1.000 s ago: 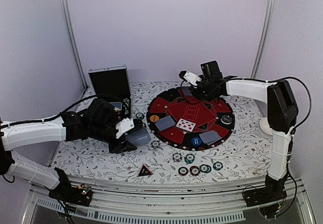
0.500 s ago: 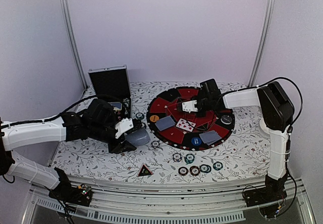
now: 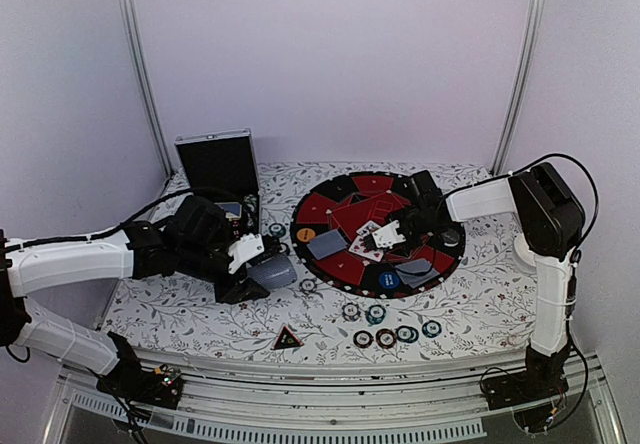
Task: Distribute texas hold em gaming equipment
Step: Flop the community card area.
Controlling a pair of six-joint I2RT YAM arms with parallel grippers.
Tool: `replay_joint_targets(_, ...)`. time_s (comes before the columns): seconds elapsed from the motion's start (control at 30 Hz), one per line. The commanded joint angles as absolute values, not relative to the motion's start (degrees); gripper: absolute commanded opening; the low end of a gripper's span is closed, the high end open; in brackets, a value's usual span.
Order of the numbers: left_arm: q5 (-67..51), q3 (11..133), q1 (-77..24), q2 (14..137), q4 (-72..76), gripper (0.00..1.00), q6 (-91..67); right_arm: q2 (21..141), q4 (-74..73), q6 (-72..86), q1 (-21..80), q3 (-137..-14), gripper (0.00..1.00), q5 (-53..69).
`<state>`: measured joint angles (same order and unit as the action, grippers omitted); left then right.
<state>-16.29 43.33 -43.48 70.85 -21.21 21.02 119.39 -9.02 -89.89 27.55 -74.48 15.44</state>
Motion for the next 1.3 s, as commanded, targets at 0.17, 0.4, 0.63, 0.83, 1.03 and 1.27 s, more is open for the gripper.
replay_joint_targets(0.17,-17.40,43.68,-42.14,71.02,-19.42,0.48,21.36,118.37,-12.07,-94.11,25.83,-73.80,0.03,14.85)
replay_joint_targets(0.4,-17.27,43.59,-41.92,70.92,-19.43,0.48,21.38,118.31,-12.24,-97.09,25.61,-73.90,0.11,13.18)
replay_joint_targets(0.63,-17.32,43.64,-41.84,70.76,-19.42,0.48,21.37,115.10,-12.24,-99.40,25.61,-71.73,0.30,10.82)
replay_joint_targets(0.83,-17.55,43.59,-41.75,70.49,-19.50,0.48,21.38,108.48,-11.53,-97.58,25.64,-69.70,0.40,8.62)
replay_joint_targets(1.03,-17.81,43.68,-41.75,70.19,-19.67,0.49,21.31,99.55,-5.94,-81.21,25.49,-68.14,0.50,18.15)
replay_joint_targets(1.27,-17.89,43.68,-41.75,69.96,-19.63,0.49,21.19,109.10,-11.73,-21.32,23.88,-89.58,0.60,11.95)
